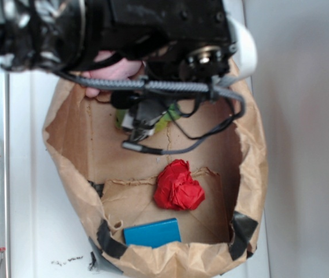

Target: Grab the pink bunny.

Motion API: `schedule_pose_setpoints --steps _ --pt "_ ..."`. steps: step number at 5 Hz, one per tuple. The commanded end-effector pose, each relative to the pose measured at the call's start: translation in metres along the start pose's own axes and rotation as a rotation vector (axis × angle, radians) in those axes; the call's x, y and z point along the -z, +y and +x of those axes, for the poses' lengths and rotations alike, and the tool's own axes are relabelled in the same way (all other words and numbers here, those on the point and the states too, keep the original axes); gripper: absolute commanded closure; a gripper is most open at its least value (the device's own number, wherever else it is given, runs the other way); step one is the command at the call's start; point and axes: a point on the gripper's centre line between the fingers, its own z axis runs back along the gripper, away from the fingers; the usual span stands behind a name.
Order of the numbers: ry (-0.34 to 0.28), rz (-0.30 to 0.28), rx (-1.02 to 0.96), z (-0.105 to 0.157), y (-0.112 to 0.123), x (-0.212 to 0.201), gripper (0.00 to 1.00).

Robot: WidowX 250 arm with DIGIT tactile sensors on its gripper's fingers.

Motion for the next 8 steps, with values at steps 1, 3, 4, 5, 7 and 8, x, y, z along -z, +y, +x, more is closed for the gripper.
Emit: schedule_pose_setpoints --steps 1,3,4,5,7,8 --pt "0.099 -0.053 -0.152 -0.012 0.006 0.002 0.0" --pt "0.152 -0.179 -0.438 -0.018 0.001 0.005 0.0" --pt "0.152 -0.179 -0.438 -0.018 0.001 0.005 0.0" --pt "0.152 -0.179 -0.438 -0.018 0.001 0.005 0.0" --pt "0.066 -0.207 -0.507 -0.029 -0.002 0.005 0.0" --pt "-0.041 -0.191 -0.532 -0.039 -0.011 0.004 0.0"
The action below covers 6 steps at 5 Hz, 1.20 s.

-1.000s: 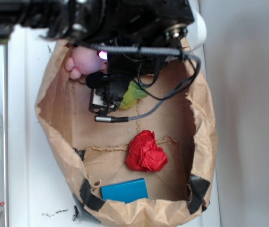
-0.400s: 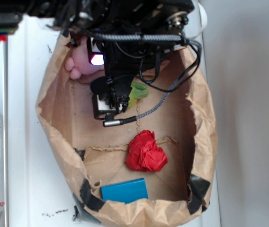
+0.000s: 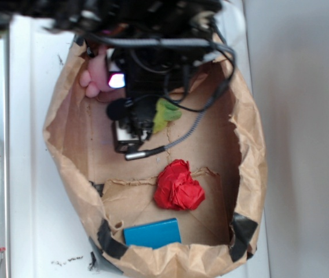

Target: Grab the pink bunny.

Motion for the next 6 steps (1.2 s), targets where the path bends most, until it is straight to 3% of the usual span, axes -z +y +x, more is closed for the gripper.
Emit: schedule_pose_setpoints --steps 1,4,5,6 --pt "-0.213 0.021 -0.004 -0.021 -0.004 -0.018 0.0" --pt "-0.246 0.163 -0.117 0.029 0.027 -0.006 0.0" --pt "-0.31 0.258 -0.143 0.032 0.034 -0.008 0.0" --pt "-0.29 0.286 -0.13 0.029 0.039 -0.012 0.0"
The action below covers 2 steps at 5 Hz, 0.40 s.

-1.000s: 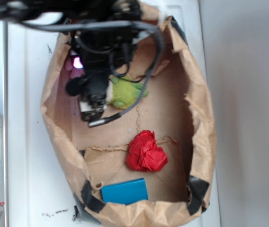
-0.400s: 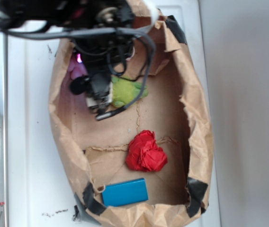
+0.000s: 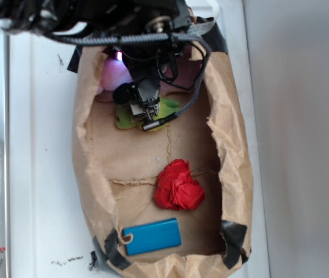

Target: Grab the pink bunny.

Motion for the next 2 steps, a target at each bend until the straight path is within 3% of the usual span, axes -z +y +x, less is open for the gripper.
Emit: schedule_pose_setpoints --steps 1,2 --pt "-0.036 0.053 0.053 0.0044 0.0112 -0.023 0.0" --pt "-0.025 0.083 0.075 0.0054 0.0147 -0.0167 0.0"
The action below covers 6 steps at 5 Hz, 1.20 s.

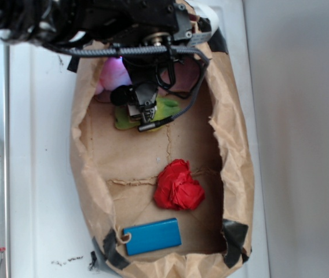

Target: Grab the pink bunny.

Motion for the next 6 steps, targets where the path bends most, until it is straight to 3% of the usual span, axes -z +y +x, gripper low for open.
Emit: schedule_pose_setpoints --steps 1,3,4,5,6 --pt "-0.037 0.08 0.126 0.0 0.004 -0.005 0.0" --pt "-0.046 0.126 0.2 0.0 -0.005 0.004 0.0" --pt "-0.033 0.2 0.206 0.01 -0.01 0.029 0.0" --pt "-0.019 0.285 0.225 -0.006 -0.016 0.052 0.0" --pt "-0.02 0.286 0.225 -0.007 -0.015 0.05 0.0"
